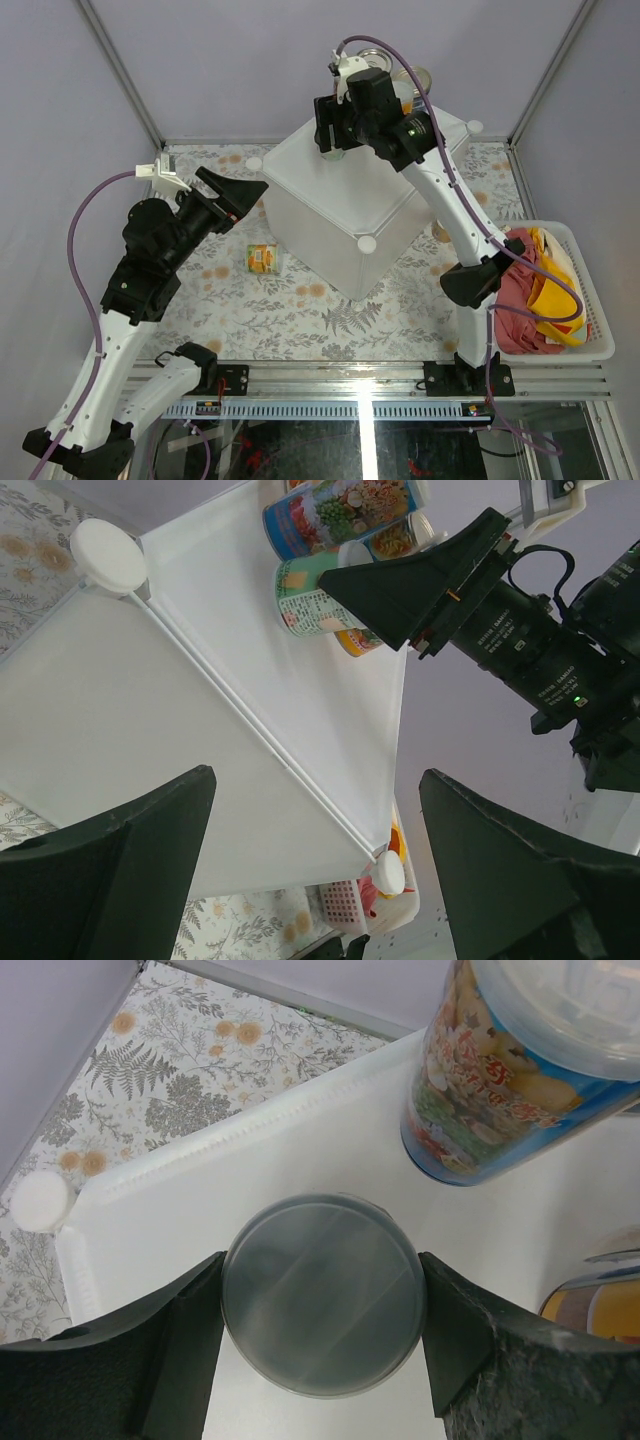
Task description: Place and organize the canned foods onto the counter
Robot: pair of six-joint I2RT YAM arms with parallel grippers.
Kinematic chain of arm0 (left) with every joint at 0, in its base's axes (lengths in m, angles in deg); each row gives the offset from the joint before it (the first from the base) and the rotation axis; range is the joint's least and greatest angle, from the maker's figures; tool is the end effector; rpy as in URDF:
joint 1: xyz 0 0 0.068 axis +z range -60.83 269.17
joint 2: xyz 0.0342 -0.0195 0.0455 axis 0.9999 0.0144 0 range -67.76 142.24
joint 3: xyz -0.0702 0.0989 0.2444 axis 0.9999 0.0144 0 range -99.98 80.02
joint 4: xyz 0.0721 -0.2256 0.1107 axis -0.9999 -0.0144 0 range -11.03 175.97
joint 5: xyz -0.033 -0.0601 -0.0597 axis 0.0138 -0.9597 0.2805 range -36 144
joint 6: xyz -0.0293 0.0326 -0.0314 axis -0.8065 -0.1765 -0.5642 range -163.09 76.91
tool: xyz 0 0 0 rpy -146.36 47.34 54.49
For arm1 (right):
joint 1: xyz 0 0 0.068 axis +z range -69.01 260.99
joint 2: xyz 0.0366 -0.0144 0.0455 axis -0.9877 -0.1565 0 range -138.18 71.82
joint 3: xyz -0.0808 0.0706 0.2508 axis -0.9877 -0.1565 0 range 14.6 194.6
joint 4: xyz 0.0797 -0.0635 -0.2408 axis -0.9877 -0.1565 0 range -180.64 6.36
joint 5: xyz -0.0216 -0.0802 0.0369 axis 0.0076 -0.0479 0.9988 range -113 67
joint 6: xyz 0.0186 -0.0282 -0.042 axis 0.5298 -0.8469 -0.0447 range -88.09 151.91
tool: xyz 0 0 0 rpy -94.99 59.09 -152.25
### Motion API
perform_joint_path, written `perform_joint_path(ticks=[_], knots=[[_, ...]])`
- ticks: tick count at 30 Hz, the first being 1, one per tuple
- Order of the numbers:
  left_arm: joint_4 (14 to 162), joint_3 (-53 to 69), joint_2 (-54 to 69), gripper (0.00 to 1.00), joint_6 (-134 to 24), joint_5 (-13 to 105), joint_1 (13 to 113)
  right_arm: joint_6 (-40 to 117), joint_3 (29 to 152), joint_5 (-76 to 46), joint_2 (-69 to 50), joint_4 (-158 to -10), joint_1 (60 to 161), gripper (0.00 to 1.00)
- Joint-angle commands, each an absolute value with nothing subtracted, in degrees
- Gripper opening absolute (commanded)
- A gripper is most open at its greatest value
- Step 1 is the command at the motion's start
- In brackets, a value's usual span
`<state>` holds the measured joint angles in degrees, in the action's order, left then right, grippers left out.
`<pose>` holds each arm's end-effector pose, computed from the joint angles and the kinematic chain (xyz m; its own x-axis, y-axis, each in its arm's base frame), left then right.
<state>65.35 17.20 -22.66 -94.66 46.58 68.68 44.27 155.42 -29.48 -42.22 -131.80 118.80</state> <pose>0.1463 -0.0595 0.4268 -0.3959 -0.6813 -0.6157 0.2537 0.5632 -0.7864 0.3351 0.2550 0.4788 -0.3940 -0.0363 -0.9184 -0.4522 0.8776 0.1593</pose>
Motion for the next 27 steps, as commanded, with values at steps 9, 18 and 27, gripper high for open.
perform_joint_path(ticks=[9, 18, 27], knots=[[66.7, 17.5, -22.3, 0.83, -92.8, 46.3, 69.3, 43.7, 159.0, -29.2, -43.0, -127.2, 119.1, 0.11], [66.7, 17.4, -22.2, 0.83, -92.6, 46.0, 69.5, 43.6, 158.3, -29.1, -43.4, -126.8, 119.1, 0.30], [66.8, 17.5, -22.2, 0.83, -92.6, 45.8, 69.5, 43.4, 158.0, -28.9, -43.8, -126.7, 119.1, 0.47]])
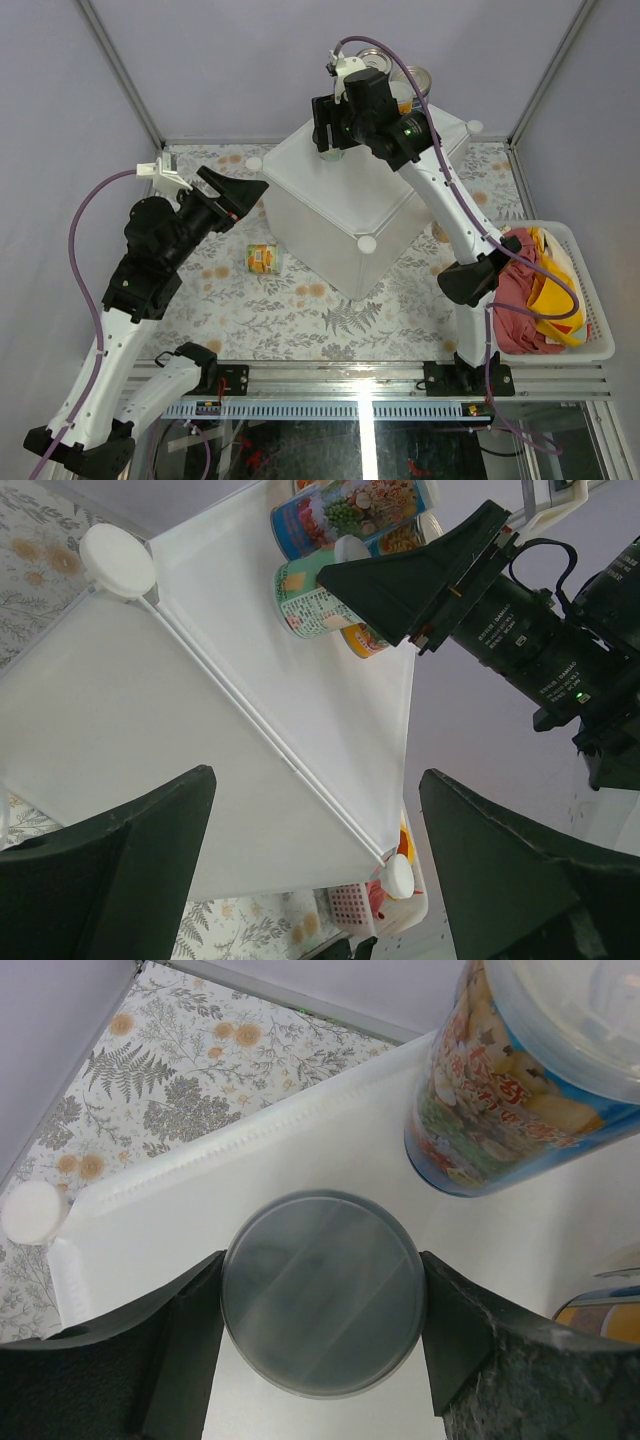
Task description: Place and organize the canned foods onto the counter
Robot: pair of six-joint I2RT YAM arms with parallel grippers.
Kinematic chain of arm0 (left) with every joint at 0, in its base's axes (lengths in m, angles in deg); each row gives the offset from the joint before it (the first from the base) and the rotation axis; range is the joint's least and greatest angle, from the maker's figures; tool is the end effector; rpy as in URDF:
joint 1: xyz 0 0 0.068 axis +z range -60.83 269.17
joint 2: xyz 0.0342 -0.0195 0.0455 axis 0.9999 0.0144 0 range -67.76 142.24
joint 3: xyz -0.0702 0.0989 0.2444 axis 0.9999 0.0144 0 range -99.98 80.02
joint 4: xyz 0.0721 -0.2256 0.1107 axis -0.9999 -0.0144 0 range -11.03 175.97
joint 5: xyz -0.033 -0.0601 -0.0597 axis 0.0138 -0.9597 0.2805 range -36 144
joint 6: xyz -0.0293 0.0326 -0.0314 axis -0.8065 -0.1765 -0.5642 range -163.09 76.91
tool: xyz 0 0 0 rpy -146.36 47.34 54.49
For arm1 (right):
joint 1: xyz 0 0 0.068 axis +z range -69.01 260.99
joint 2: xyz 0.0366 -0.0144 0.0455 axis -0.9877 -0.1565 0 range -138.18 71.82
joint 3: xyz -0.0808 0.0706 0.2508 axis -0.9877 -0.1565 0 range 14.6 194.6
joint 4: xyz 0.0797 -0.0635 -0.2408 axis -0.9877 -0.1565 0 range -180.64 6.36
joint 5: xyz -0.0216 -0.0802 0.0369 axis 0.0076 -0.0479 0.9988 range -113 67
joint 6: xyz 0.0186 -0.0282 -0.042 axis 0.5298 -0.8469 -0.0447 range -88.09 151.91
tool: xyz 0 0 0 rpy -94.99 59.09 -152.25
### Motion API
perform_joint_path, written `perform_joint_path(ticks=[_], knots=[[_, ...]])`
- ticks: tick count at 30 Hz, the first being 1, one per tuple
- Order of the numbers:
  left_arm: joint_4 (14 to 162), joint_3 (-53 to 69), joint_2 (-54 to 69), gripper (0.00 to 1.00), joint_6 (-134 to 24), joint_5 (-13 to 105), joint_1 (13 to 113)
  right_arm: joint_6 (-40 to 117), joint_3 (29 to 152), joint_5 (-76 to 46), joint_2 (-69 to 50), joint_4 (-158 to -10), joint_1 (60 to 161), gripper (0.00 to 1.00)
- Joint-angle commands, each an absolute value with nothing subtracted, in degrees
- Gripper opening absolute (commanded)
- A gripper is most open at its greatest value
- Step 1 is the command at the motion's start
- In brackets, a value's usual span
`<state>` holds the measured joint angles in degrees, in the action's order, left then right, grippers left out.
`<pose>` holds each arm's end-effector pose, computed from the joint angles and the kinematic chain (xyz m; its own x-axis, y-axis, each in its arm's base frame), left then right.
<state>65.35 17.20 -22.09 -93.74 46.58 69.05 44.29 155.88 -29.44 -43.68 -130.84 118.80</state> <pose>0.1496 -0.0596 0.4254 -0.3933 -0.6725 -0.6269 0.2491 0.5784 -0.7768 0.3421 0.2604 0.4725 -0.3948 -0.0365 -0.9180 -0.4525 0.8774 0.1597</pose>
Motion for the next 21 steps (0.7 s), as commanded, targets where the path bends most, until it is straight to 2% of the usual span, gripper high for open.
perform_joint_path(ticks=[1, 12, 21], knots=[[66.8, 17.5, -22.2, 0.83, -92.6, 45.8, 69.6, 43.5, 158.0, -28.8, -43.8, -126.7, 119.1, 0.48], [66.8, 17.5, -22.1, 0.83, -92.7, 45.6, 69.7, 43.3, 157.8, -29.0, -43.9, -126.7, 119.1, 0.65], [66.9, 17.4, -22.1, 0.83, -92.9, 45.5, 69.7, 43.2, 157.7, -29.0, -43.8, -126.7, 119.1, 0.71]])
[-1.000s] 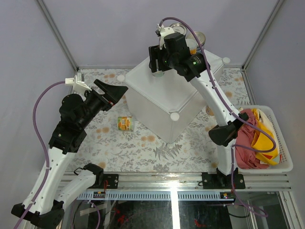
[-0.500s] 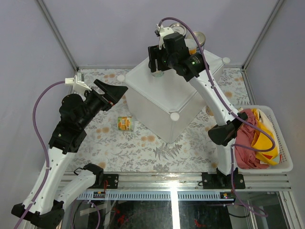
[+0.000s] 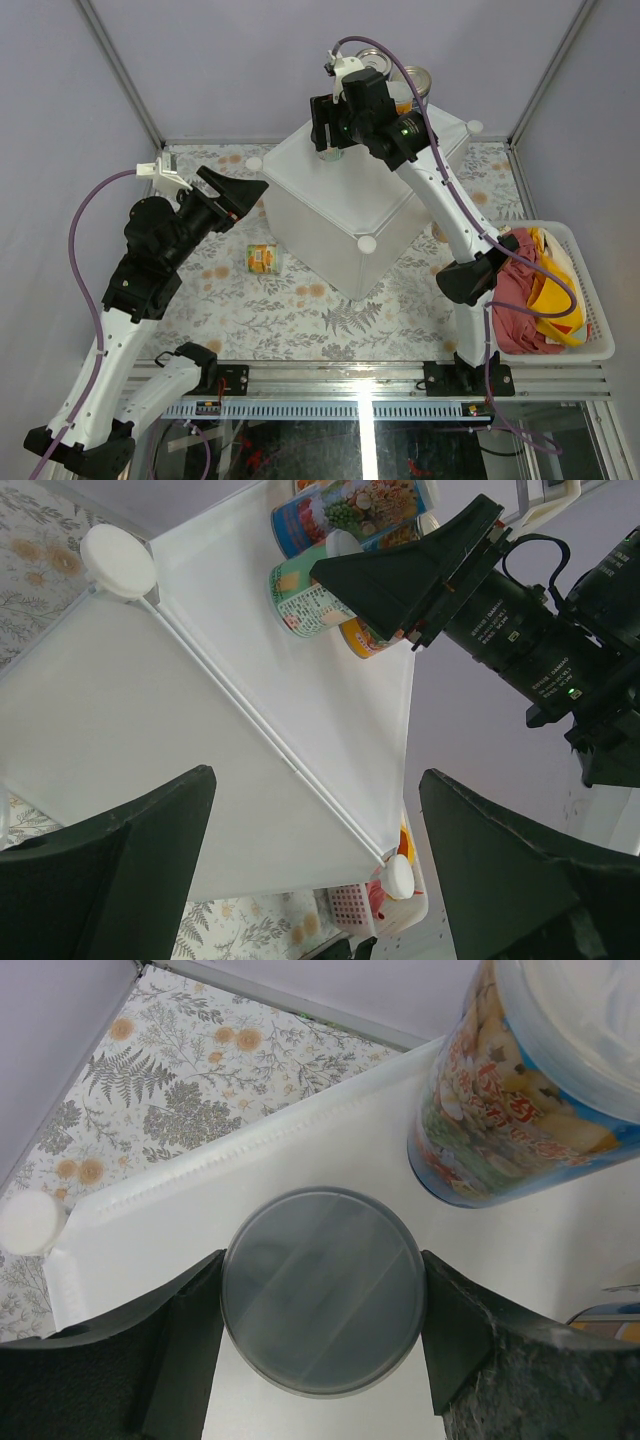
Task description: Place and organize the canned foods onto the counter
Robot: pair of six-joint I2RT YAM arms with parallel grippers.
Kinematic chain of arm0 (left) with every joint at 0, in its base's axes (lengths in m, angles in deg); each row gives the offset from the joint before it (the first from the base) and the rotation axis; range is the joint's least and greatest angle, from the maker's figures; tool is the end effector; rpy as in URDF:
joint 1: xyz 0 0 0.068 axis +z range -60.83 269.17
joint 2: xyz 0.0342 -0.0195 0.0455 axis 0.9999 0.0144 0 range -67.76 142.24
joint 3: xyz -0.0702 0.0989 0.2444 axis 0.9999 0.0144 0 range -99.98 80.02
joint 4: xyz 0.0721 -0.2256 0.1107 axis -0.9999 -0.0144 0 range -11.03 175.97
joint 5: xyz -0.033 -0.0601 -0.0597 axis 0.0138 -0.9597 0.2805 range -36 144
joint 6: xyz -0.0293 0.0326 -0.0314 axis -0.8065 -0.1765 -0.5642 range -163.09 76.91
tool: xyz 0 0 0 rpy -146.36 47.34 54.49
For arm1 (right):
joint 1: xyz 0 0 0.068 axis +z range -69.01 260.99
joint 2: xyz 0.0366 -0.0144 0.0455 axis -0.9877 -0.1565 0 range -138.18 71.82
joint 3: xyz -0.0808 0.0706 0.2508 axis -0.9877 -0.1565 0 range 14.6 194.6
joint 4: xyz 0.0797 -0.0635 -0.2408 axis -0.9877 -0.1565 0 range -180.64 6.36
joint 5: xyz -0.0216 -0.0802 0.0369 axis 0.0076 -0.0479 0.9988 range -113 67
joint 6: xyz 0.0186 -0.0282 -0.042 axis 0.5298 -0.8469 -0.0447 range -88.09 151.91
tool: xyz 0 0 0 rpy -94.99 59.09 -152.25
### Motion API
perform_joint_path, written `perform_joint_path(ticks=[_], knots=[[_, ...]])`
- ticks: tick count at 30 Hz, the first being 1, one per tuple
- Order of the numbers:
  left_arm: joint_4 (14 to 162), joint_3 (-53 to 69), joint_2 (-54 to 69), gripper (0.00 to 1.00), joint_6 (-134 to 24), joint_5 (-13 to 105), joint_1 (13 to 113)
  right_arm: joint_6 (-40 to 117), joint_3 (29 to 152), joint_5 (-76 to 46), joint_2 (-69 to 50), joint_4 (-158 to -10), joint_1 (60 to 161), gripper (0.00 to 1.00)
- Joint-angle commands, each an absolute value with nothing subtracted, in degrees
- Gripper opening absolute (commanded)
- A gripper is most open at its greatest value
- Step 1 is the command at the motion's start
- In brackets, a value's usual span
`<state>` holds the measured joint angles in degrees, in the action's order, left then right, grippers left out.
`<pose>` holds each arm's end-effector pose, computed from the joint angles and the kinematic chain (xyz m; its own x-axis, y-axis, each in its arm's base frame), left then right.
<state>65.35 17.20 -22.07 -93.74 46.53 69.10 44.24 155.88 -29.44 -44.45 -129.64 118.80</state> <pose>0.1497 -0.0596 0.4253 -0.3935 -0.6725 -0.6268 0.2488 0.5785 -0.7768 0.3466 0.2639 0.4691 -0.3890 -0.0330 -0.9207 -0.4538 0.8766 0.1603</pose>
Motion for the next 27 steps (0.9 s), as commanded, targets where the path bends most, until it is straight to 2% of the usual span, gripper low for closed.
perform_joint_path(ticks=[1, 3, 9, 27], knots=[[66.9, 17.4, -22.1, 0.83, -92.9, 45.4, 69.7, 43.2, 157.7, -29.1, -43.9, -126.7, 119.2, 0.72], [66.9, 17.3, -22.1, 0.83, -92.9, 45.4, 69.8, 43.1, 157.7, -29.0, -43.9, -126.7, 119.1, 0.72], [66.7, 17.3, -22.1, 0.83, -92.9, 45.4, 69.7, 43.1, 157.5, -29.1, -43.8, -126.5, 119.1, 0.84], [66.8, 17.4, -22.1, 0.83, -92.8, 45.5, 69.8, 42.3, 156.4, -30.0, -42.5, -125.1, 119.1, 0.87]])
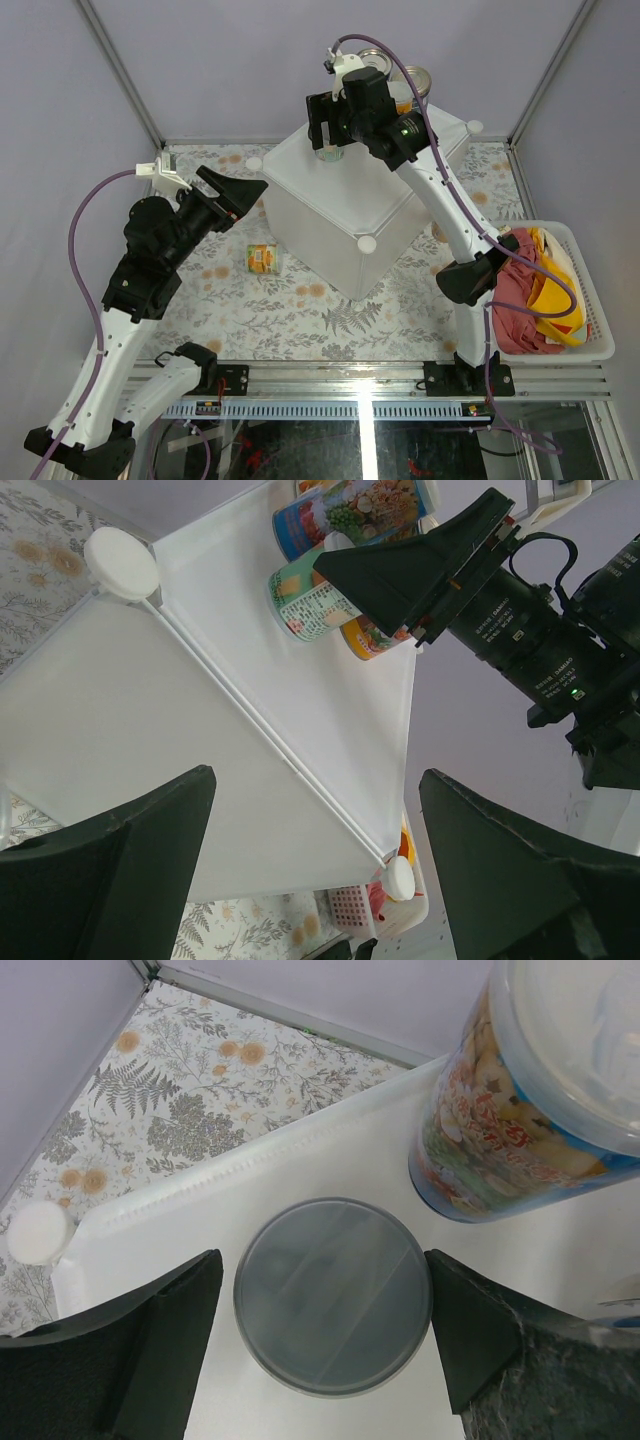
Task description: Place and organize the canned foods onto the counter
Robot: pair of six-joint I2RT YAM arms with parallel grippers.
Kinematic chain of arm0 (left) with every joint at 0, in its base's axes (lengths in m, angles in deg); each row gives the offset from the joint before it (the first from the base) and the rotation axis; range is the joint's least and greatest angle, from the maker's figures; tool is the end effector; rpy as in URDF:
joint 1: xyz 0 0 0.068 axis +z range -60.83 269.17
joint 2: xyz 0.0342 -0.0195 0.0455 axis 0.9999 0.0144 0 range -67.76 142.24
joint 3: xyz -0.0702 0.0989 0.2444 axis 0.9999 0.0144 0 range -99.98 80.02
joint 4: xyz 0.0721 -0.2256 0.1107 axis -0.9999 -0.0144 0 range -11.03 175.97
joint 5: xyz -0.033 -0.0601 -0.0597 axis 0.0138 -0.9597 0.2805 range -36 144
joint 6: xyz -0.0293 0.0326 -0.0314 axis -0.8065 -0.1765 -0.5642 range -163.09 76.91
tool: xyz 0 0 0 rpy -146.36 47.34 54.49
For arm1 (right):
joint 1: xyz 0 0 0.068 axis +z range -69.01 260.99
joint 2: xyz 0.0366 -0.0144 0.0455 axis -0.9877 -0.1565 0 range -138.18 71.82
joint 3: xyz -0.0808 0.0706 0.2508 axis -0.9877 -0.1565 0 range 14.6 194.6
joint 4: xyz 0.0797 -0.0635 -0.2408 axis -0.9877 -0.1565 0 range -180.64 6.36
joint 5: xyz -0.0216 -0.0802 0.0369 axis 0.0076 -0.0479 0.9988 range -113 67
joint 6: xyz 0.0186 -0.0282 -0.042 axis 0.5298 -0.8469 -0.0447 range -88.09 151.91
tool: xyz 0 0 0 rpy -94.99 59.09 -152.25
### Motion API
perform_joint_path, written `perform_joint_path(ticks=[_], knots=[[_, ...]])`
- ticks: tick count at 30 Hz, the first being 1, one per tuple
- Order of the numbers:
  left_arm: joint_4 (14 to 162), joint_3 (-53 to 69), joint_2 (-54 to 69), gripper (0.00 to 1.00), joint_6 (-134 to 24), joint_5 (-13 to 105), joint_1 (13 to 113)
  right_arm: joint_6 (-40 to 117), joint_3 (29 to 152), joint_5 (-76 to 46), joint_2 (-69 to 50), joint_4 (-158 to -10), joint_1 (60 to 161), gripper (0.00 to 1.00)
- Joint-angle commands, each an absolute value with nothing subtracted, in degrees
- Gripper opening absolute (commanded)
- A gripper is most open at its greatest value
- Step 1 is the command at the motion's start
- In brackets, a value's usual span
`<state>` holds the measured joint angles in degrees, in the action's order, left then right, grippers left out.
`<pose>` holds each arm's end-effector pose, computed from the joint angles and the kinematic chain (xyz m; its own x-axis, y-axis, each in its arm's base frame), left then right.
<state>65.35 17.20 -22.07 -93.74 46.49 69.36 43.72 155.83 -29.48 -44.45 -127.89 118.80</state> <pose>0.1500 -0.0589 0.4253 -0.3910 -0.6740 -0.6268 0.2466 0.5794 -0.7769 0.3476 0.2646 0.4720 -0.3630 -0.0240 -0.9315 -0.4604 0.8738 0.1568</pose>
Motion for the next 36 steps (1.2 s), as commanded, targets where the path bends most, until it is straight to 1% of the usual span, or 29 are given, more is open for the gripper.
perform_joint_path(ticks=[1, 26, 28, 32, 36], knots=[[66.8, 17.4, -22.1, 0.83, -92.8, 45.5, 69.8, 42.3, 156.4, -30.0, -42.3, -125.1, 119.1, 0.87], [66.9, 17.1, -22.0, 0.83, -92.7, 46.4, 70.0, 39.9, 154.4, -30.5, -38.1, -122.1, 119.1, 0.88], [66.7, 16.9, -22.0, 0.83, -92.6, 46.6, 70.0, 39.6, 153.8, -30.3, -37.5, -121.8, 119.1, 0.91], [66.4, 17.2, -22.5, 0.83, -92.6, 47.3, 70.1, 39.3, 150.7, -29.6, -34.9, -119.9, 119.2, 0.92], [66.7, 17.4, -22.6, 0.83, -93.0, 47.4, 70.1, 38.2, 148.6, -29.3, -32.0, -118.5, 119.6, 0.98]])
